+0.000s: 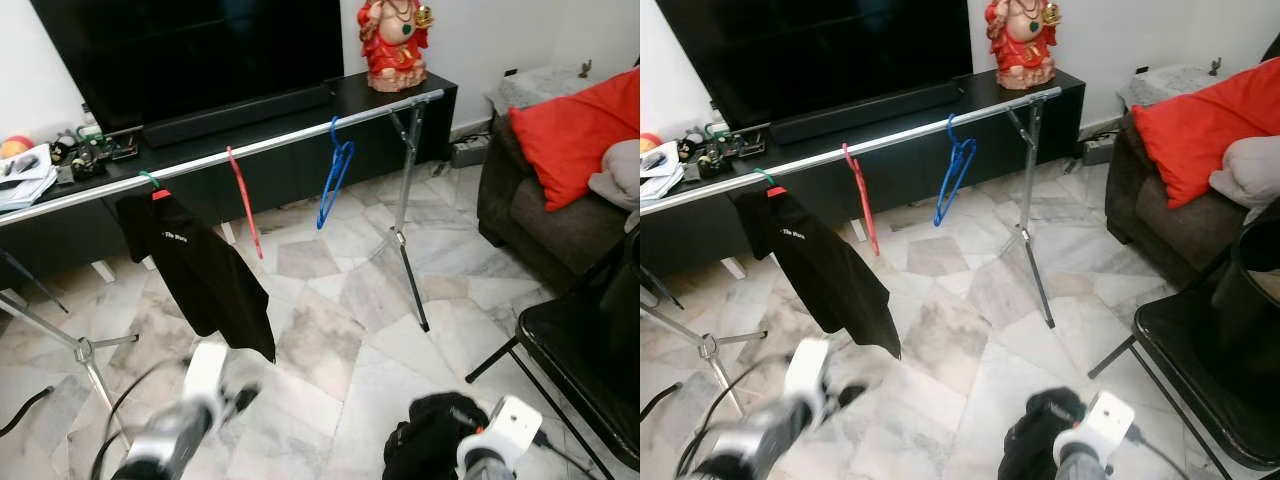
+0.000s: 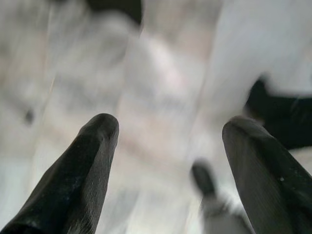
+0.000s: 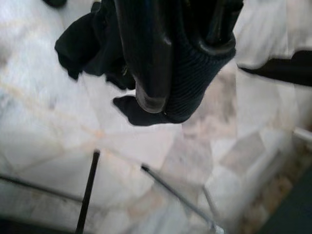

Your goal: Hang hanger

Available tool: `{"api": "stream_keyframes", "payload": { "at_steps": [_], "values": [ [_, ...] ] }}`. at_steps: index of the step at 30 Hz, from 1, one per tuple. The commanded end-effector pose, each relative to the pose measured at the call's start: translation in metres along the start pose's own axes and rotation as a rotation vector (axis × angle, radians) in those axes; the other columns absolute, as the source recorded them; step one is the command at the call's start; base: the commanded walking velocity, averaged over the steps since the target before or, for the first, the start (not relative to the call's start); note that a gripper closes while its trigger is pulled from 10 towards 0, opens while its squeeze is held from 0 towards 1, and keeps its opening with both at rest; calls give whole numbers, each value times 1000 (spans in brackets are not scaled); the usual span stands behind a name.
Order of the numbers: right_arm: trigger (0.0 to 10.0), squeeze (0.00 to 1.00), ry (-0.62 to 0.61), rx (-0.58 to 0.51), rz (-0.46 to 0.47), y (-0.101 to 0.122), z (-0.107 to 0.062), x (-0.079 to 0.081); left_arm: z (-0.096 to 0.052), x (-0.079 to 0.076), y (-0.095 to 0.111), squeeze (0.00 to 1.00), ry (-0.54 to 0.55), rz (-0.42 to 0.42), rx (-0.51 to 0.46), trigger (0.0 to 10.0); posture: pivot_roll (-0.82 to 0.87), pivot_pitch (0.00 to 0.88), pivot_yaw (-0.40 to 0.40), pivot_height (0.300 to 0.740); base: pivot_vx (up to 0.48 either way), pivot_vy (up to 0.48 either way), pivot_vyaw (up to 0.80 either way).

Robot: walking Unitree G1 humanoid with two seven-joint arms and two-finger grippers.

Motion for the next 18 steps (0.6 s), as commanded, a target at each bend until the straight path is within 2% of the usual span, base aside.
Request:
{"api": "stream_keyframes", "payload": {
  "at_steps": [1,2,3,5,10,14,18],
  "values": [
    [10000,0,18,32,-26,-9,0,2,-6,4,-30,0,25,-3,68,10000,-74,34,156,740,0,0,0],
    [10000,0,3,52,-61,-13,-1,-4,-8,3,-42,0,32,-51,83,10000,-80,26,145,740,0,0,0],
    [10000,0,-1,56,-71,-13,-1,-5,-9,2,-44,0,33,-62,85,10000,-80,26,145,740,0,0,0],
    [10000,0,-50,88,-76,-17,-2,-19,-11,-1,-58,0,50,-78,124,10000,-62,5,108,740,0,0,0],
    [10000,0,-71,133,-139,-20,-4,-37,-13,-8,-71,0,91,-163,122,10000,-62,0,67,740,0,0,0],
    [10000,0,-94,166,-167,-24,-8,-51,-15,-15,-82,0,100,-167,151,10000,-63,0,49,740,0,0,0],
    [10000,0,-96,168,-165,-25,-9,-52,-15,-16,-83,0,98,-161,155,10000,-63,0,49,740,0,0,0]
  ]
}}
Point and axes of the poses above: a point about 5 cm out from each wrist's last joint towards the gripper, its own z axis pointing out of the wrist towards the gripper, its own y axis along the axis of the wrist's last joint, x = y × z, the point moved 5 cm from there along z, pointing out of the wrist towards the gripper, and after that the axes turned 11 degrees about z, right-handed, at the moved point
